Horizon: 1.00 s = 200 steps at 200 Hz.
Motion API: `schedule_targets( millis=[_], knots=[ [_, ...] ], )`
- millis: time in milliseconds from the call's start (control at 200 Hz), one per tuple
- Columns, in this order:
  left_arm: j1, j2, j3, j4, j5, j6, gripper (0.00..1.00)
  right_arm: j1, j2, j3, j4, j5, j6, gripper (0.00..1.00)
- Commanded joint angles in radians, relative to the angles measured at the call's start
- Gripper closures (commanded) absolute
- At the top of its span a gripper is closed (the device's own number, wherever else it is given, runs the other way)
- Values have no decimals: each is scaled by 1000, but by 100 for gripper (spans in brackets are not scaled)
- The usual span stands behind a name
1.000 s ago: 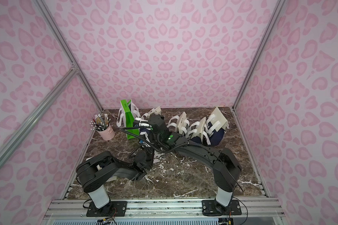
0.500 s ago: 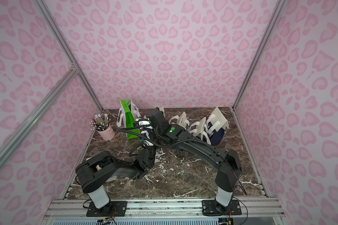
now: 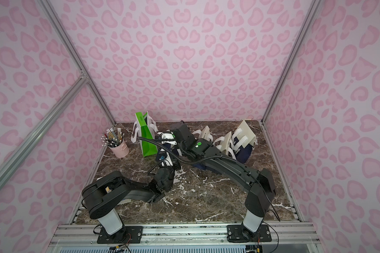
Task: Open the takeout bag
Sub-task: Open the takeout bag at the center of the board.
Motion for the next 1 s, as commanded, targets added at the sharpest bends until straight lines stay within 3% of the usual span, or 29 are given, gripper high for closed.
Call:
schedule_targets(
  millis=[0, 105, 220, 350, 480, 665, 995],
  knots=[
    [0, -18, 5, -34, 1, 22, 95, 3, -13, -1, 79, -28, 194, 72],
    [0, -27, 11, -43, 2, 1, 95, 10, -25, 17, 56, -32, 318, 50],
    [1, -23, 21, -50, -2, -21, 95, 8, -43, 55, -28, -39, 486, 39],
    [-1, -9, 35, -49, 3, -22, 95, -6, -95, 2, -43, -22, 581, 38],
    [-1, -5, 44, -42, 15, -5, 95, -20, -154, -121, 54, -41, 549, 39],
    [-4, -12, 39, -37, 22, 11, 95, -87, -176, -244, 264, -175, 533, 39],
    [-21, -39, 19, -41, 14, 35, 95, -102, -49, -180, 360, -255, 463, 39]
  ],
)
